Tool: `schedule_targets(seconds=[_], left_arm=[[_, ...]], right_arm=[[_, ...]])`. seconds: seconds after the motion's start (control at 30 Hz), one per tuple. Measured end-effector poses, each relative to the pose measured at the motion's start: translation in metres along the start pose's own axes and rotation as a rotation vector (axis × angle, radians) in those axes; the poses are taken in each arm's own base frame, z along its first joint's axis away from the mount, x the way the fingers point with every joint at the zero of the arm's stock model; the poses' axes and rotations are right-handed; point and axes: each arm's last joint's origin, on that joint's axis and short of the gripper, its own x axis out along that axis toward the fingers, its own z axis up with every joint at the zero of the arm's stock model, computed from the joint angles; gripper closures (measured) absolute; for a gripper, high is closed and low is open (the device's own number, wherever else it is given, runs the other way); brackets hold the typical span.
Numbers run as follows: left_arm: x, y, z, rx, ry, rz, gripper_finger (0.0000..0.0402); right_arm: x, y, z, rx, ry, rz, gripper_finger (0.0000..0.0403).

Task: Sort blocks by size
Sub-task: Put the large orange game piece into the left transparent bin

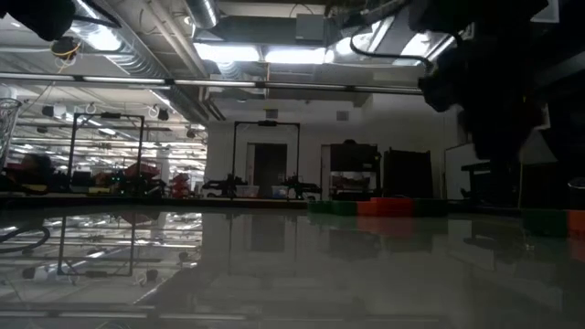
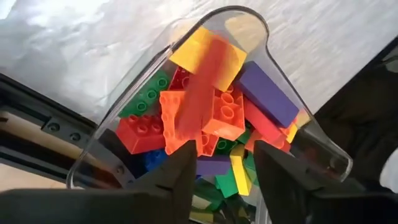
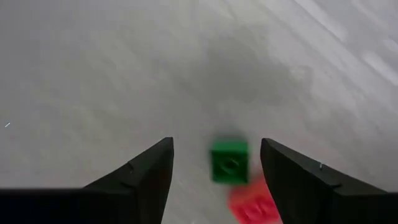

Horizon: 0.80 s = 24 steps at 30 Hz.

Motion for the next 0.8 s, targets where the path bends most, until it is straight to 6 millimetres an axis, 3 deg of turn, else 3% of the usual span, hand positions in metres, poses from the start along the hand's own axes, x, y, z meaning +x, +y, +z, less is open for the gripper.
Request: schedule_targets(seconds=[0.3, 0.8], left_arm=[[0.005, -0.004, 0.003, 0.005, -0.017, 0.023, 0.0227], [0.005, -0.003, 0.005, 0.236, -0.087, 0.052, 0.0227]], right_arm=[[0.0, -0.009, -0.027, 0.216, 0.037, -0.23, 0.0166], [0.024, -0.004, -0.074, 0.43, -0.04, -0.24, 0.0166]])
